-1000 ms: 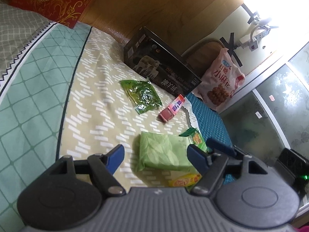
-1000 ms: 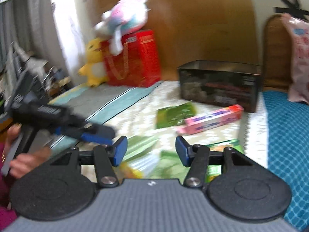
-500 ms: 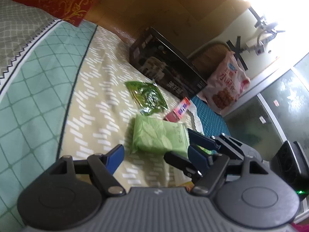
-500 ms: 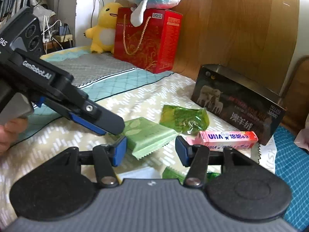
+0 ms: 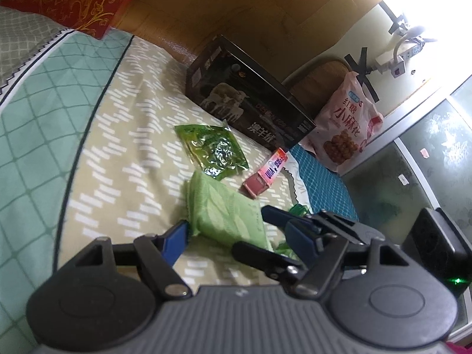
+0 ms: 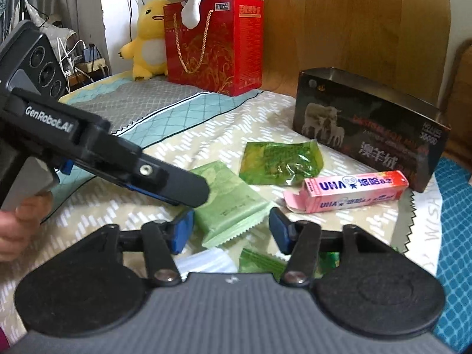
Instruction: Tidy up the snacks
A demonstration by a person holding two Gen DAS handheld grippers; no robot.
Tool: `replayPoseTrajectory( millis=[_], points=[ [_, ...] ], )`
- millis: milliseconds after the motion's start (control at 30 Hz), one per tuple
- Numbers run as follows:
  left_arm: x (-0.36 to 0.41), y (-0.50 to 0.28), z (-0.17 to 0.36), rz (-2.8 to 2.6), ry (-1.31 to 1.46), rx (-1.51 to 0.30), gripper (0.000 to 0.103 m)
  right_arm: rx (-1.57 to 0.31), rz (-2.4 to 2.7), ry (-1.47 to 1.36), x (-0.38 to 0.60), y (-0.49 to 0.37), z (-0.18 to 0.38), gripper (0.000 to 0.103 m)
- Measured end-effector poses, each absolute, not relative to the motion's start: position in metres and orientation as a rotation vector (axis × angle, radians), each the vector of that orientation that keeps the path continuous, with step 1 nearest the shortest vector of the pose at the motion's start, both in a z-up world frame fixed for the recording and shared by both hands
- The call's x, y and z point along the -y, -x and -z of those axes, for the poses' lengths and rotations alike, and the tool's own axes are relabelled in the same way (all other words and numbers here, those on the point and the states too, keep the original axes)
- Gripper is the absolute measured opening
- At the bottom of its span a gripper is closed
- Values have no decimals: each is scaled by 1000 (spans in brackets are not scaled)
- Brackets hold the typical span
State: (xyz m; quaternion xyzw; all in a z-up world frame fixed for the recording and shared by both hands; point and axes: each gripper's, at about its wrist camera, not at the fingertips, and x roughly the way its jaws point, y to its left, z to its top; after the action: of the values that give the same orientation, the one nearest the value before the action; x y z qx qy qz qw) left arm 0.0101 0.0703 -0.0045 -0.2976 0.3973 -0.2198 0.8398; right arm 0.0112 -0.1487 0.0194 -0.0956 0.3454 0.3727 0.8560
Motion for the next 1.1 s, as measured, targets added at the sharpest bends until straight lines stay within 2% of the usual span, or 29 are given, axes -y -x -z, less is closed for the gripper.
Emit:
replayPoseTrajectory(
  millis=[100,167,300,567,900,1000,1033,1100],
  points=[
    [-70,-12,6,451,623,-842,54,-709,-780,193,150,-12,-17,40],
    [-72,-12,8,447,643,-843,48,-713,-774,175,153,-15,-14,40],
    [-74,-15,10,439,662,-840,41,-701,-769,149,158,-17,-12,39],
    [-69,-26,-13,473,635,-803,41,-589,-742,81,173,-24,-31,38],
    [-28,-92,-73,536,471,-689,42,-405,-605,69,194,-76,-63,38],
    [-9,-124,-86,545,422,-660,44,-379,-550,69,200,-107,-66,41],
    [-3,-136,-87,548,408,-655,44,-375,-528,70,202,-117,-65,47],
    [10,-159,-82,526,379,-654,55,-391,-474,90,204,-137,-58,55]
  ],
)
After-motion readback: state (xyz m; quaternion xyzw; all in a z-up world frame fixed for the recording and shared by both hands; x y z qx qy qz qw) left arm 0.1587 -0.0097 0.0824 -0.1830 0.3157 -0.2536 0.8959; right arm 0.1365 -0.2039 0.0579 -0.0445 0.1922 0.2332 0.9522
